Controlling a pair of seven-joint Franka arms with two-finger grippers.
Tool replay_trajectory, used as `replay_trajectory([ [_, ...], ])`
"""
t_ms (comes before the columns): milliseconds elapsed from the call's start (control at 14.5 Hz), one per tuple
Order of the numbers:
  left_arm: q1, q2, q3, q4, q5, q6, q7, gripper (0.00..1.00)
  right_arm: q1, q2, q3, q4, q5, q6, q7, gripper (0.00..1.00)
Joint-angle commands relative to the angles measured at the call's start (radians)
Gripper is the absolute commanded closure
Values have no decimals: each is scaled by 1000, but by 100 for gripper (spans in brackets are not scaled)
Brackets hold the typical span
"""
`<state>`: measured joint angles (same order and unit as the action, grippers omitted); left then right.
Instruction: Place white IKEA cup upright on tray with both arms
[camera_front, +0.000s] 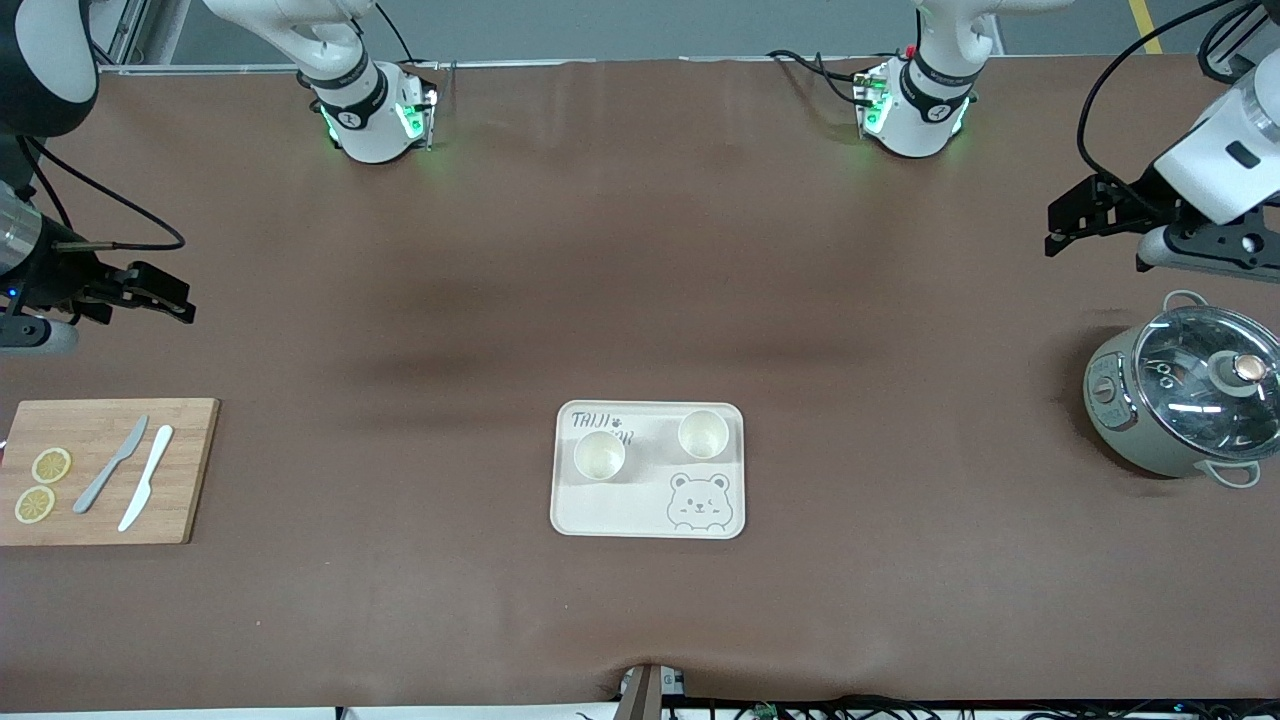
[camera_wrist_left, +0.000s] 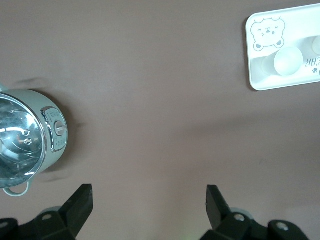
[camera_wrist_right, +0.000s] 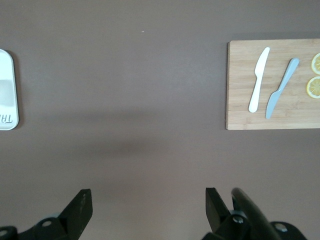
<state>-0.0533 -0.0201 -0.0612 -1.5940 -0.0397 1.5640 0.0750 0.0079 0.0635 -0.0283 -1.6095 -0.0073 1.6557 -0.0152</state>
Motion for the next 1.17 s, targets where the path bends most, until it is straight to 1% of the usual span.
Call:
replay_trajectory([
  [0, -2, 2, -6, 20, 20, -10, 0, 0, -20, 4, 16, 29, -22, -13, -12, 0],
  [138, 9, -9, -29, 19, 18, -19, -1, 0, -14, 6, 16, 40, -42, -13, -9, 0],
  [414, 20, -8, -17, 29, 21, -55, -11, 0, -17, 6, 18, 45, -43, -1, 1, 0],
  [483, 23, -8, -17, 29, 36, -59, -12, 0, -14, 6, 18, 52, -34, 1, 1, 0],
  [552, 27, -8, -17, 29, 55, -61, -11, 0, -5, 6, 18, 57, -48, 19, 0, 0],
  [691, 32, -9, -12, 29, 55, -70, -12, 0, -3, 15, 24, 57, -28, 45, -23, 0],
  [760, 35, -9, -8, 31, 58, -82, -14, 0, 18, 15, 28, 59, -28, 44, -44, 0],
  [829, 35, -12, -8, 31, 76, -91, -14, 0, 52, 13, 27, 60, -46, 45, -48, 0],
  [1105, 46, -14, -8, 31, 95, -120, -14, 0, 21, 16, 22, 60, -33, 52, -95, 0],
])
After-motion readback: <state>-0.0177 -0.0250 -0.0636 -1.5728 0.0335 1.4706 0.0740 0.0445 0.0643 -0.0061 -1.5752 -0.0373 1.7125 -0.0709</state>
